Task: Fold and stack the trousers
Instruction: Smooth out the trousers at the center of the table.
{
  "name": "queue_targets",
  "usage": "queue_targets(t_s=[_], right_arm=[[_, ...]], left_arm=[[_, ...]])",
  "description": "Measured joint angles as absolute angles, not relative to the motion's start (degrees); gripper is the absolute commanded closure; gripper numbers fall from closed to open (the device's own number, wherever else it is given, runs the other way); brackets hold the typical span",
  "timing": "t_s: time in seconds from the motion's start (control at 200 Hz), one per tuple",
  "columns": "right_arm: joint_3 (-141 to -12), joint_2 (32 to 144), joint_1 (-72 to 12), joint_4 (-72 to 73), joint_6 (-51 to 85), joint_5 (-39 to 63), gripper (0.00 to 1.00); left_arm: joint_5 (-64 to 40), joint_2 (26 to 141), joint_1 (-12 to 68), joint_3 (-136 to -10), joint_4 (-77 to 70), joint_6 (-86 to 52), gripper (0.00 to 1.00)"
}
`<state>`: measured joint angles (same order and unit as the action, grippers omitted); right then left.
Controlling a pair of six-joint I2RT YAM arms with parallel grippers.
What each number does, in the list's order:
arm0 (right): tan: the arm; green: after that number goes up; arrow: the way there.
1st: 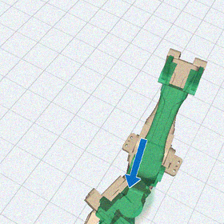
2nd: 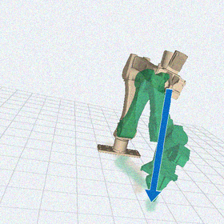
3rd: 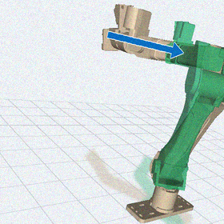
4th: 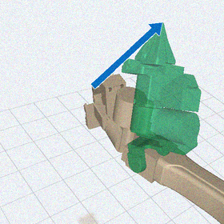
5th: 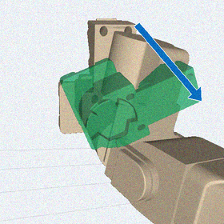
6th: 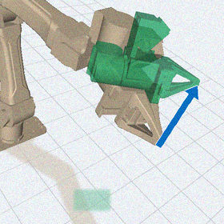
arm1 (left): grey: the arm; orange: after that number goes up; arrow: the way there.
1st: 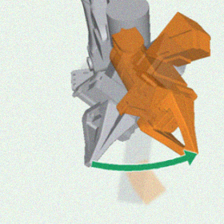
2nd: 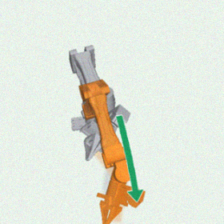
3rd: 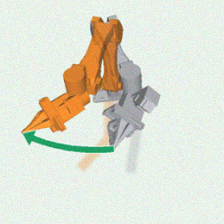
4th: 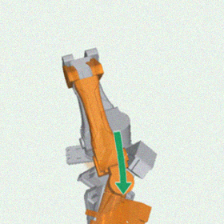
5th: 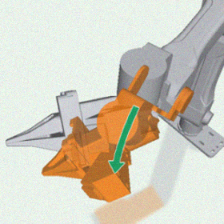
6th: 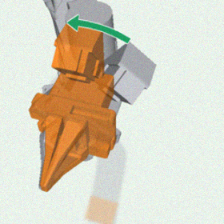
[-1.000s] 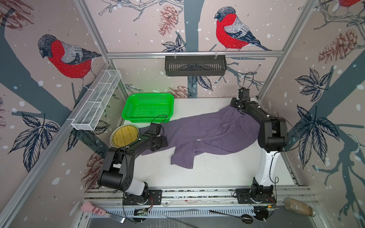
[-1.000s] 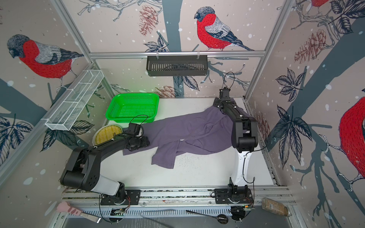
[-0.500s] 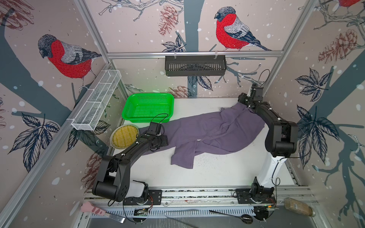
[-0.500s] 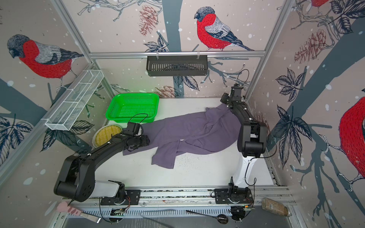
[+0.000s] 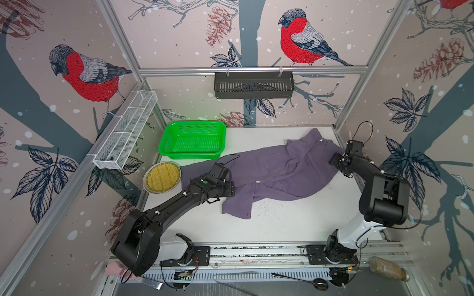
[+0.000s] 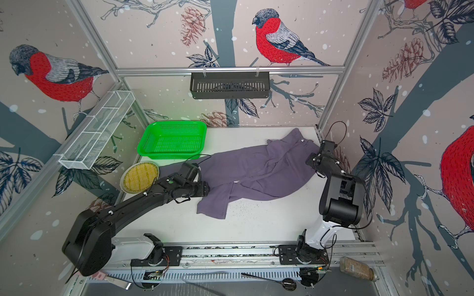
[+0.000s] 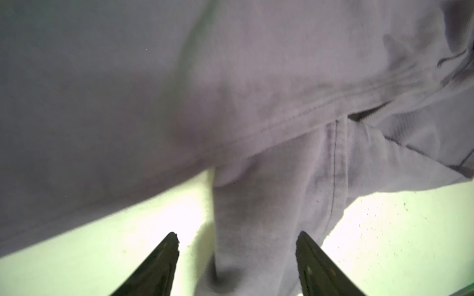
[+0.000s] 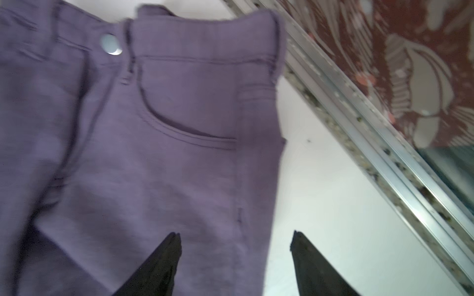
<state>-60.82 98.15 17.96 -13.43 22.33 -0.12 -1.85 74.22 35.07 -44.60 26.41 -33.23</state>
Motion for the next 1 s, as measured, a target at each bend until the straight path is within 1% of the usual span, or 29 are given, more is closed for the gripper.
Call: queue_targets(t_s=[0.1,0.24,0.38,0.455,0.535,0.685,0.725,0.83,1.001], right_arm=[[-60.66,99.53,18.92,-12.43,22.33,0.69,0.26],[-62.54,102.98,19.07,-11.44,22.48,3.44,0.26],[-64.12,105.93,18.85,-10.59,22.48,5.21,0.28],[-64.16,107.04,18.57,-10.28,22.48,5.96,0.31],[-64.18,108.09,18.22,-9.72,22.37,5.96,0.38],[-63.94,109.03,17.93,-7.42,22.13,4.97,0.64],[-63.68,109.03,17.93,-7.07,22.17,4.54,0.66],[-63.18,108.66,17.78,-6.90,22.26,4.21,0.81],[-61.14,104.47,17.26,-8.78,22.26,3.81,0.86]], left_arm=[[-1.28,74.94,41.08,-44.60,26.87,-36.10,0.26],[-0.01,78.94,48.60,-45.43,27.73,-39.83,0.26],[1.72,82.08,53.63,-46.68,28.45,-42.61,0.27],[3.11,83.72,55.35,-47.75,30.00,-43.59,0.27],[4.60,84.82,56.97,-49.47,31.29,-44.27,0.27],[7.18,85.56,59.44,-54.39,35.05,-44.53,0.27],[7.97,85.25,59.83,-55.44,35.92,-44.53,0.27],[8.75,83.77,60.45,-56.38,37.04,-44.53,0.29],[7.92,84.99,63.00,-62.19,38.30,-44.51,0.33]])
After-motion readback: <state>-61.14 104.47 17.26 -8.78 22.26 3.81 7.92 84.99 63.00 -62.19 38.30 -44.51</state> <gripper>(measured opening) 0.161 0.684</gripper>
